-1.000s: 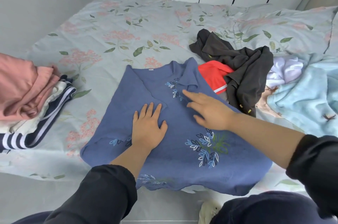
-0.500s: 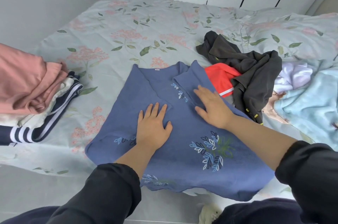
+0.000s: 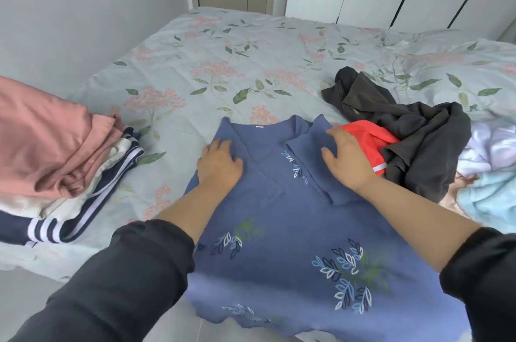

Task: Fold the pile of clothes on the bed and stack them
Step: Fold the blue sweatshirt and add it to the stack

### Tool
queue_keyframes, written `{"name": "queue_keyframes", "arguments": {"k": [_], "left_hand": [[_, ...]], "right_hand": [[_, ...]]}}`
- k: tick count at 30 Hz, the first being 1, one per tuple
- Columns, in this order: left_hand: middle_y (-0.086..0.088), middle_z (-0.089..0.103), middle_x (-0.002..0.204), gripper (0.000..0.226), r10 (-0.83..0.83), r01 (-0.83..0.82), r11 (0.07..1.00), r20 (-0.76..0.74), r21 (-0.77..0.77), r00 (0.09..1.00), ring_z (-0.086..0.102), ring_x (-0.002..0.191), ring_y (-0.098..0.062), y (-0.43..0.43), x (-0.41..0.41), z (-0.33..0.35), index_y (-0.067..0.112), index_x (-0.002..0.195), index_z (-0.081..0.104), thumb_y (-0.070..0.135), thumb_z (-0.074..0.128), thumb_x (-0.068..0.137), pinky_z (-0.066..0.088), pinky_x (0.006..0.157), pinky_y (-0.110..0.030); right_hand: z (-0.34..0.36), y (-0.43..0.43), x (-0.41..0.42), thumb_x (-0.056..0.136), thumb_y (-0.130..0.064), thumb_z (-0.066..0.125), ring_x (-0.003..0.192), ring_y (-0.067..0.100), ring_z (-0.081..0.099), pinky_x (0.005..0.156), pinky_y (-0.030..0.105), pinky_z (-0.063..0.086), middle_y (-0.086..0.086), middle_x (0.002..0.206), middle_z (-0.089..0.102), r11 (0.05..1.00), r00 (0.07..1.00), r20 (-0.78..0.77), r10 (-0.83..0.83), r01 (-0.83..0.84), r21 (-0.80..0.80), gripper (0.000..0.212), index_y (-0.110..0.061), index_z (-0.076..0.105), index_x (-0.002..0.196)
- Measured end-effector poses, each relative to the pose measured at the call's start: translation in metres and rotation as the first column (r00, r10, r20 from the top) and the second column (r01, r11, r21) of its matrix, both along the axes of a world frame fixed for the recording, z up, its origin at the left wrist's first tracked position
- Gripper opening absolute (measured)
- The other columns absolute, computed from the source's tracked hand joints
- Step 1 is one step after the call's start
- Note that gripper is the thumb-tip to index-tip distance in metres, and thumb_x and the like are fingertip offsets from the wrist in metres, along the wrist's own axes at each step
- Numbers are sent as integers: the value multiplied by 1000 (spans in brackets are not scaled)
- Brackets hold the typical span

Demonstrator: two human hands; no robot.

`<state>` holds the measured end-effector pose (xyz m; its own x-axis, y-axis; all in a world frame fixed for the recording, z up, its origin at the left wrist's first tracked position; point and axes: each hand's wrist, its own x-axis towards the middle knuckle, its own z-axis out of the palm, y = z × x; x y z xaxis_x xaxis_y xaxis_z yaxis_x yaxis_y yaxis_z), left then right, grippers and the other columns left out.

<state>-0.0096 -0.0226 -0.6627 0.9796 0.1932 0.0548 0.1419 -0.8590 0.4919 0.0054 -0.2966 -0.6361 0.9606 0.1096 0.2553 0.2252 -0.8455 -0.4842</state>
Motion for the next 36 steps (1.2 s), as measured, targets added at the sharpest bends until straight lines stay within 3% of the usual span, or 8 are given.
{"name": "queue_keyframes", "arguments": {"k": [8, 11, 13, 15, 21, 30, 32, 36], "left_hand": [[-9, 49, 130, 52, 206, -223, 971, -182, -80, 961, 41, 121, -32, 40, 81, -21, 13, 132, 49, 42, 55, 89, 37, 93, -39], [-5, 62, 102, 23, 153, -196, 958, -205, -211, 967, 55, 102, -29, 46, 102, -21, 18, 92, 63, 40, 60, 85, 43, 76, -32], [-2, 63, 88, 18, 131, -194, 930, -212, -313, 969, 58, 89, -25, 48, 111, -20, 21, 73, 58, 35, 62, 84, 46, 73, -31], [-1, 59, 78, 22, 122, -193, 910, -207, -368, 971, 56, 81, -22, 46, 119, -19, 20, 65, 54, 26, 62, 85, 46, 70, -29], [4, 50, 66, 29, 174, -148, 874, 14, -463, 985, 46, 63, -10, 52, 121, 0, 19, 63, 48, 8, 60, 86, 38, 54, -23], [3, 61, 68, 26, 69, 69, 691, 161, -720, 985, 57, 60, -4, 53, 46, 56, 16, 67, 56, -3, 62, 84, 47, 55, -11], [6, 64, 65, 25, -1, 124, 653, 163, -747, 987, 59, 58, 0, 56, 20, 63, 13, 68, 58, -7, 62, 83, 46, 56, -10], [8, 69, 71, 28, -218, 228, 688, 103, -689, 970, 62, 65, 3, 57, -38, 63, 9, 69, 60, -16, 61, 80, 48, 62, -9]], "right_hand": [[8, 1, 106, 94, -8, 47, 130, 28, 42, 102, 26, 30, 16, 145, 40, 949, 931, -304, -202, 263, 172, 53, -2, 31, 144], [3, -2, 130, 94, -7, 45, 132, 29, 40, 107, 31, 33, 16, 146, 38, 940, 872, -432, -231, 314, 131, 52, -2, 32, 144], [-1, -2, 139, 89, -5, 50, 117, 26, 49, 88, 30, 44, 14, 128, 51, 940, 828, -515, -222, 321, 112, 37, 2, 50, 126], [-3, 0, 143, 83, 0, 57, 91, 22, 50, 64, 27, 40, 12, 93, 57, 934, 813, -541, -213, 333, 132, 7, -1, 59, 89], [0, 1, 137, 82, 6, 58, 70, 17, 42, 50, 26, 28, 5, 63, 44, 923, 906, -378, -191, 297, 245, 12, -3, 58, 74], [41, -21, 56, 78, 18, 53, 58, 10, 41, 44, 11, 36, 3, 62, 49, 789, 969, -200, -145, 235, 568, 36, -15, 53, 64], [45, -30, 35, 75, 23, 47, 61, 12, 46, 49, 15, 40, 4, 67, 53, 780, 963, -202, -176, 262, 568, 36, -12, 56, 69], [34, -43, -16, 73, 25, 39, 81, 23, 56, 63, 25, 45, 14, 92, 62, 807, 955, -233, -183, 281, 519, 50, 1, 61, 112]]}}
